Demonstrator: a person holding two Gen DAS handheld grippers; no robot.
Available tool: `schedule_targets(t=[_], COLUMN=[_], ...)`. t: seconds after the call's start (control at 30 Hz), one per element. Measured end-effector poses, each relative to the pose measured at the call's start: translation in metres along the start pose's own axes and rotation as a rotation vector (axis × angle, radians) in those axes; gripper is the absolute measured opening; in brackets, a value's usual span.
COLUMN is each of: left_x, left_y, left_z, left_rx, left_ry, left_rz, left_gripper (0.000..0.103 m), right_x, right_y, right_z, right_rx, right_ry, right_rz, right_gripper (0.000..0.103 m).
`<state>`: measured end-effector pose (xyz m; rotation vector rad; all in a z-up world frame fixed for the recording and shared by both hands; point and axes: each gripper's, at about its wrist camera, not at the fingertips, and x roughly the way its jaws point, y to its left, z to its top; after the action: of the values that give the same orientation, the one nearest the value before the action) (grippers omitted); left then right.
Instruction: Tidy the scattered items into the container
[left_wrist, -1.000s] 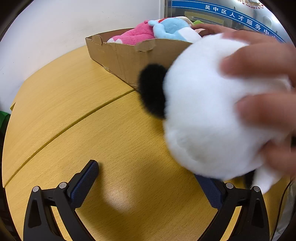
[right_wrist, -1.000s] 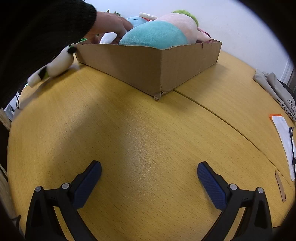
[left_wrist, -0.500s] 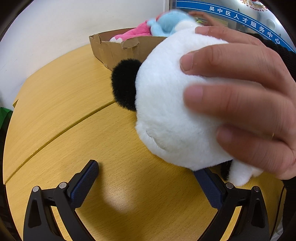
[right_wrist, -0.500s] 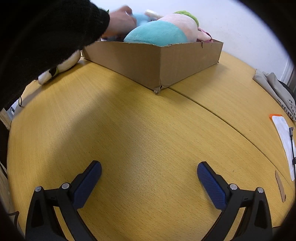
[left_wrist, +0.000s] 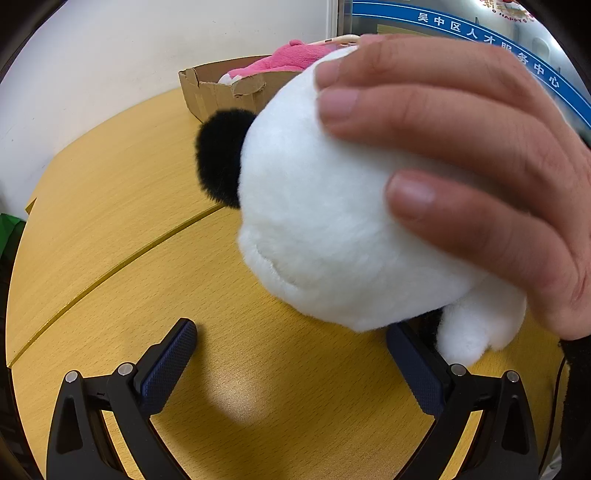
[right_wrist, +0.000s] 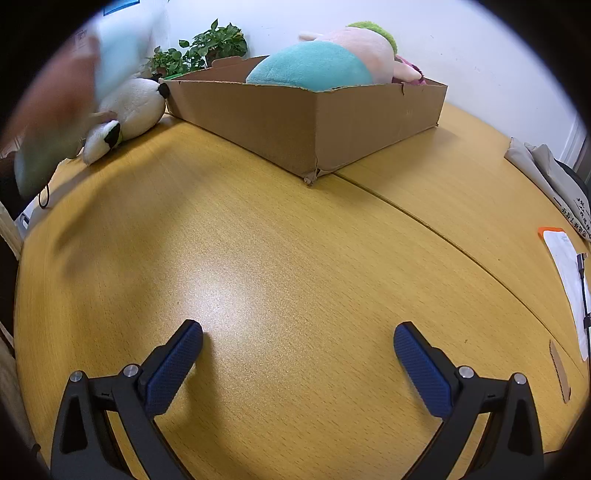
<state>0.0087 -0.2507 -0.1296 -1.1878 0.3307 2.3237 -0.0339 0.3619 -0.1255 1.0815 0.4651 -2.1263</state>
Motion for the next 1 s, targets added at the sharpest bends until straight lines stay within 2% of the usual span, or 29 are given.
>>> schedule_targets(t=[1.0], left_x=[-0.0035], left_y=[-0.002], left_z=[0.0007], left_rx=[-0.001], left_ry=[-0.001], left_rz=[0.0], left_gripper=[0.103], right_x=[-0.0005], right_y=[0.0003], right_z=[-0.0004], right_rx=[-0.001], right_ry=[0.001], right_rz=[-0.001], right_gripper=[0.103])
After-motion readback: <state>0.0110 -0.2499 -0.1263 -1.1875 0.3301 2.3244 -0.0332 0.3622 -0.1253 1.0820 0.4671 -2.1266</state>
